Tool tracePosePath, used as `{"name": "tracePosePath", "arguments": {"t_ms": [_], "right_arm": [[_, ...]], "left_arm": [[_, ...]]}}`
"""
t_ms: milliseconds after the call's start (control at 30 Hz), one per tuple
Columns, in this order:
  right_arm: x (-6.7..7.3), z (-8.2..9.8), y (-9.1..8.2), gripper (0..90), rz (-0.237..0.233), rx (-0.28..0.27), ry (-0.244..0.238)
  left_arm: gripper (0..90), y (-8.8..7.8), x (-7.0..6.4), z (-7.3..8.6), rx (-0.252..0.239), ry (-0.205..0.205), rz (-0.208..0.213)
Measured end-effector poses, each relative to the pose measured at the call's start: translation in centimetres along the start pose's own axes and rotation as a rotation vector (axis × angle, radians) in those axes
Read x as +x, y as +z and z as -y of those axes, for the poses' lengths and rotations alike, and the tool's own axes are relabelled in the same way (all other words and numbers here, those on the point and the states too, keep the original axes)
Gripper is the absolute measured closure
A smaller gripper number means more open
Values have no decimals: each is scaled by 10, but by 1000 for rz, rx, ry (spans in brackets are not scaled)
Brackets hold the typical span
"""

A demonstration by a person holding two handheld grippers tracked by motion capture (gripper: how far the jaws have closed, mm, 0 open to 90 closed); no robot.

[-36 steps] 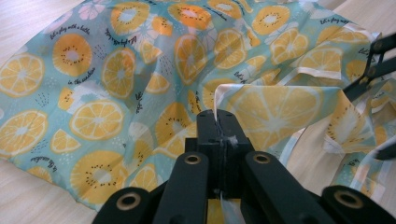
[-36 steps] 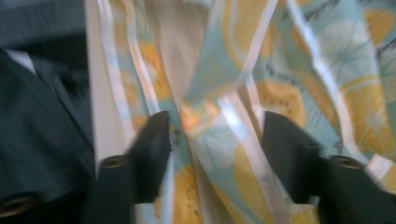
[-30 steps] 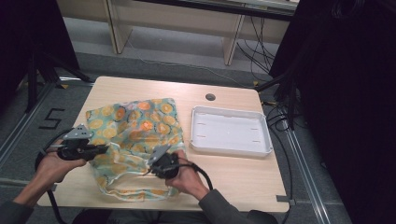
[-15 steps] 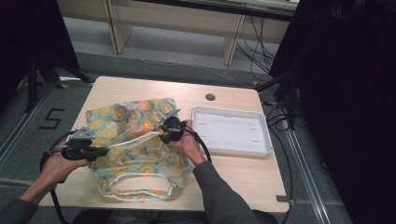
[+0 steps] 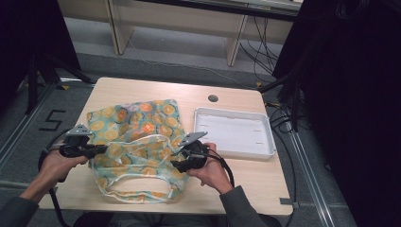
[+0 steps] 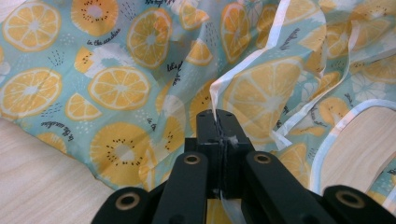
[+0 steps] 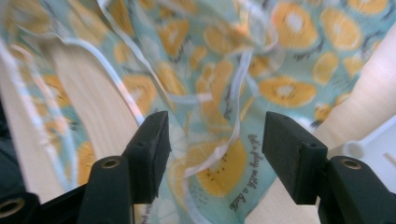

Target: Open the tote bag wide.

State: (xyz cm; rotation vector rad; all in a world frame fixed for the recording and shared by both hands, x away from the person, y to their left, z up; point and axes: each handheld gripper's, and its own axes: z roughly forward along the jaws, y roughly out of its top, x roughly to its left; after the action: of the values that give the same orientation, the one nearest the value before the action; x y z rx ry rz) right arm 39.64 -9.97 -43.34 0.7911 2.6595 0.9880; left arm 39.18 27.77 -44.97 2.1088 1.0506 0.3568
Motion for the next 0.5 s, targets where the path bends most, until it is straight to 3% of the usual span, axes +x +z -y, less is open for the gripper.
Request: {"name": "tracePosePath", "arguments": {"t_ms": [67,133,200,233,300,333,367,400,433,500], "right_arm": [[2,3,12,420,-3,46,32],[3,3,24,477,18,86,13],[-2,1,33,668,6,107,1],[-5,0,37,770,-16,113,-30],[-7,-1,37,876,-60,98,-20],[-7,-1,37,876,-60,98,-20],[-6,-1,35,888,-88,73,-2],[-5,-3,27,894,-109,53,26],[-8,-7,16,898,-145,12,8],[-9,-10,3,898,-161,-38,23]], "left_arm": [[885,-1,0,0,2,0,10],[884,-1,0,3,-12,-16,21],[883,-2,0,3,-4,-17,20],[880,-3,1,6,-1,-18,24],[872,-5,2,9,1,-27,18],[868,-5,2,9,1,-27,18],[868,-6,4,11,7,-24,26],[861,-7,4,12,9,-29,23],[849,-8,5,16,34,-24,34],[823,-7,3,20,58,-5,32]]}}
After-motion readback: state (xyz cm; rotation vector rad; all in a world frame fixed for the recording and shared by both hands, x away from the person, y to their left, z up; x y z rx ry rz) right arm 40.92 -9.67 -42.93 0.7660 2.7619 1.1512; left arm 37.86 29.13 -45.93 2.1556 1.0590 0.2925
